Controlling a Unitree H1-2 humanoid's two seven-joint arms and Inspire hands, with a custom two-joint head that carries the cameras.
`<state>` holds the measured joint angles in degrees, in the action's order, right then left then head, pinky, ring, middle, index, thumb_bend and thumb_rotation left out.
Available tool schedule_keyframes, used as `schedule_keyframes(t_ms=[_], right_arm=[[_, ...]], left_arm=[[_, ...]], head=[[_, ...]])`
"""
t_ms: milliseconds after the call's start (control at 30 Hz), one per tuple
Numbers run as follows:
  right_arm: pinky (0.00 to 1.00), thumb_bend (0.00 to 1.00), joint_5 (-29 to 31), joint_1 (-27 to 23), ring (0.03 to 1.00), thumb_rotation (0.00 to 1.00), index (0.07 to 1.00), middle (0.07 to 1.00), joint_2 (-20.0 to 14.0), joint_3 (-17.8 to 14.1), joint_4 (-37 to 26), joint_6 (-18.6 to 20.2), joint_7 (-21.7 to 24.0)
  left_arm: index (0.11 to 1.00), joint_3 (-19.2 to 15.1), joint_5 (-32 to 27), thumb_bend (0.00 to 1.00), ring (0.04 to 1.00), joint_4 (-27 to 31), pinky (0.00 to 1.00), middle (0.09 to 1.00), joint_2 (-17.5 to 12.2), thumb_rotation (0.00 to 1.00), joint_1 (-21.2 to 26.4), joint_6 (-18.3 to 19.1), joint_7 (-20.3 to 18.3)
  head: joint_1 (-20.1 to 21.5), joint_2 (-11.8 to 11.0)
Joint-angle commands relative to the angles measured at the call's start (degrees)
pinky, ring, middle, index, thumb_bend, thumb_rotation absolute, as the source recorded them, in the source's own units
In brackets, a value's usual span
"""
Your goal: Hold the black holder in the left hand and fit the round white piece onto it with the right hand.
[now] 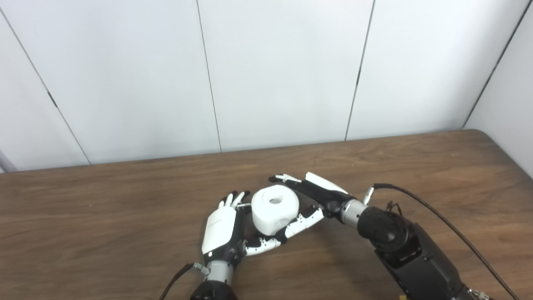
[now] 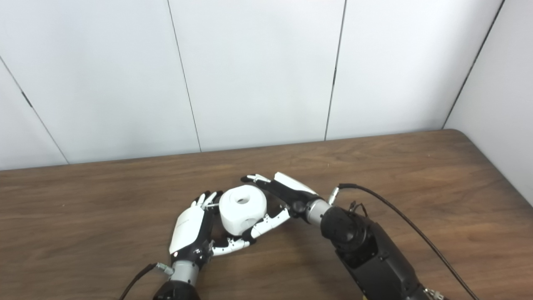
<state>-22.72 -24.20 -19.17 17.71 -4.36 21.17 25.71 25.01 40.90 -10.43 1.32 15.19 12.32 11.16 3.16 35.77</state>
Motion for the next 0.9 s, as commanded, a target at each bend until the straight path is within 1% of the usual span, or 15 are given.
schedule_keyframes(t_ms=[0, 333, 433, 567, 600, 633, 667, 700, 733, 800, 867], right_arm=[[1.00, 1.00, 0.80, -2.47, 1.000, 0.37, 0.978, 1.000, -0.63, -1.09, -2.24, -0.53, -0.07], [1.00, 1.00, 1.18, -2.49, 1.000, 0.35, 0.987, 1.000, -0.90, -1.06, -2.23, 0.06, -0.13], [1.00, 1.00, 1.61, -2.31, 1.000, 0.38, 0.999, 1.000, -1.23, -1.31, -2.19, -0.30, -0.07], [1.00, 1.00, 2.67, -1.61, 1.000, 0.45, 1.000, 1.000, -1.83, -2.15, -1.89, -1.43, -0.41], [1.00, 1.00, 3.19, -1.33, 1.000, 0.46, 1.000, 1.000, -1.91, -2.50, -1.84, -1.75, -0.50], [1.00, 1.00, 3.76, -0.98, 1.000, 0.48, 1.000, 1.000, -1.98, -2.88, -1.79, -2.11, -0.67], [1.00, 1.00, 4.41, -0.61, 1.000, 0.48, 1.000, 1.000, -2.06, -3.30, -1.73, -2.52, -0.81], [1.00, 1.00, 4.81, -0.32, 1.000, 0.49, 1.000, 1.000, -2.10, -3.61, -1.71, -2.74, -0.92], [1.00, 1.00, 5.09, -0.01, 1.000, 0.50, 1.000, 1.000, -2.11, -3.92, -1.73, -2.90, -1.03], [1.00, 1.00, 5.45, 0.68, 1.000, 0.51, 1.000, 1.000, -2.02, -4.62, -1.75, -3.57, -1.53], [1.00, 1.00, 5.76, 1.53, 1.000, 0.54, 1.000, 1.000, -1.84, -5.33, -2.07, -4.19, -2.16]], left_arm=[[0.480, 1.93, -0.72, 0.52, 1.000, -1.84, 1.00, 0.931, 1.82, 0.05, -0.68, -0.66, -2.31], [0.480, 1.61, -1.18, 0.52, 1.000, -1.76, 1.00, 0.931, 1.65, 0.05, -0.46, -0.51, -2.74], [0.481, 1.15, -1.85, 0.52, 1.000, -1.61, 1.00, 0.931, 1.33, 0.05, -0.28, -0.39, -3.29], [0.491, 0.25, -3.39, 0.52, 1.000, -0.17, 1.00, 0.967, 0.01, 0.06, 0.27, 0.49, -6.19], [0.578, 0.30, -3.50, 0.76, 1.000, 0.35, 1.00, 0.986, -0.60, 0.11, 0.48, 0.79, -7.23], [0.679, 0.29, -3.66, 0.92, 1.000, 0.96, 1.00, 0.997, -1.20, 0.20, 0.67, 1.16, -8.38], [0.691, 0.17, -3.99, 0.93, 1.000, 1.54, 1.00, 0.998, -1.77, 0.21, 0.83, 1.33, -9.47], [0.738, 0.03, -4.40, 0.97, 1.000, 1.96, 1.00, 0.999, -2.24, 0.25, 0.95, 1.36, -10.38], [0.762, -0.13, -4.94, 0.99, 1.000, 2.33, 1.00, 1.000, -2.71, 0.27, 1.06, 1.29, -11.27], [0.821, -0.48, -6.01, 1.00, 1.000, 3.03, 1.00, 1.000, -3.49, 0.31, 1.16, 1.06, -12.87], [0.856, -0.81, -6.98, 1.00, 1.000, 3.48, 1.00, 1.000, -4.15, 0.34, 1.24, 0.85, -14.29]], head=[[0.04, -0.03], [0.32, -0.41], [0.32, -0.53], [0.50, -0.80], [0.45, -0.94], [0.47, -0.99], [0.49, -1.02], [0.50, -1.12], [0.57, -1.19], [0.61, -1.31], [0.65, -1.42]])
